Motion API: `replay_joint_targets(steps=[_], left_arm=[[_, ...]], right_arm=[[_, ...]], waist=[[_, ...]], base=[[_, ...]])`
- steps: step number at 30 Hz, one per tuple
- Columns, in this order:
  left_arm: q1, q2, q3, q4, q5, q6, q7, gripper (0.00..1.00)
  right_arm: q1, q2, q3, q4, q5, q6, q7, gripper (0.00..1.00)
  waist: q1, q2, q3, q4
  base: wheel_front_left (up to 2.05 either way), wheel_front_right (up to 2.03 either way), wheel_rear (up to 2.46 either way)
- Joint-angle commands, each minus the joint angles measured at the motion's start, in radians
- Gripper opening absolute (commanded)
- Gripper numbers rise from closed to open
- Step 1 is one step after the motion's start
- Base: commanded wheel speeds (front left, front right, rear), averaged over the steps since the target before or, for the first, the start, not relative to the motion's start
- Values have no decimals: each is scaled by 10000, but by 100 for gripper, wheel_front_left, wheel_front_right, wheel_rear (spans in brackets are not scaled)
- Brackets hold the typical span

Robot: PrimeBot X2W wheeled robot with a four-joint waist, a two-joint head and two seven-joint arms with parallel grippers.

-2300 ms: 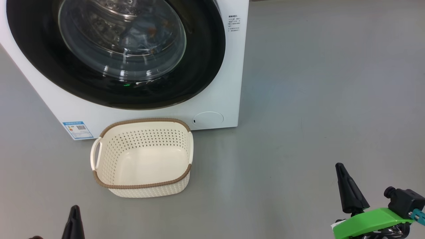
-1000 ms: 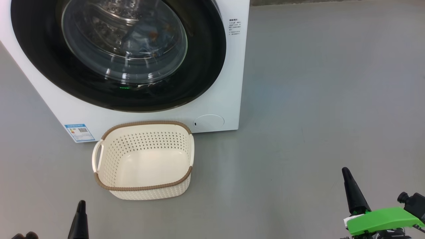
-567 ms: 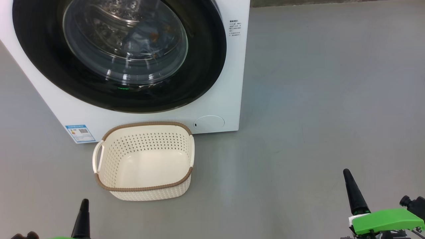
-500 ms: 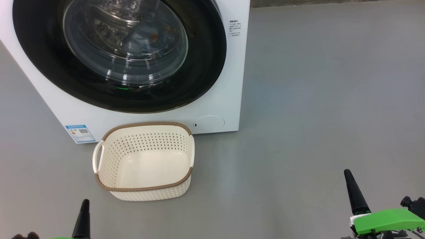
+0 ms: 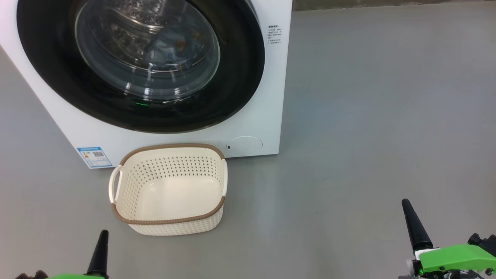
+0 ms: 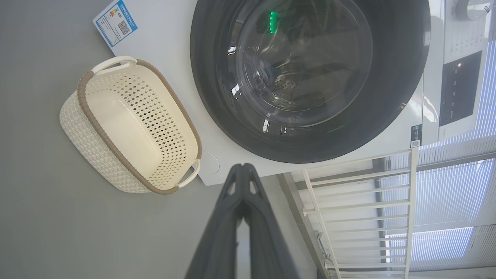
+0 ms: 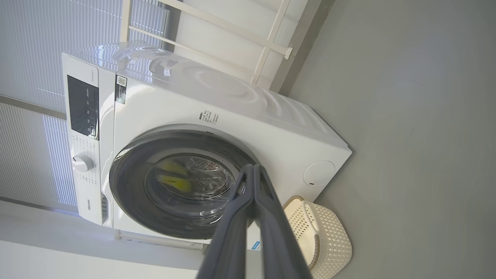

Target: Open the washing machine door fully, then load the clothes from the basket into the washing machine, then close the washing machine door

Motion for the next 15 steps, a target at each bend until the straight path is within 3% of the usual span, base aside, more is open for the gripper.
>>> replay_joint_targets(steps=[1, 15], left_arm=[[-534, 235, 193, -166, -368, -68, 101, 0], [-771, 271, 169, 25, -1948, -91, 513, 0]], right_arm=[[-475, -68, 104, -213, 372, -8, 107, 0], [-539, -16, -16, -85, 1887, -9, 527, 0]], waist=[[-1, 0, -6, 2], [-1, 0, -61, 13]], base=[[0, 0, 0], [0, 0, 0]])
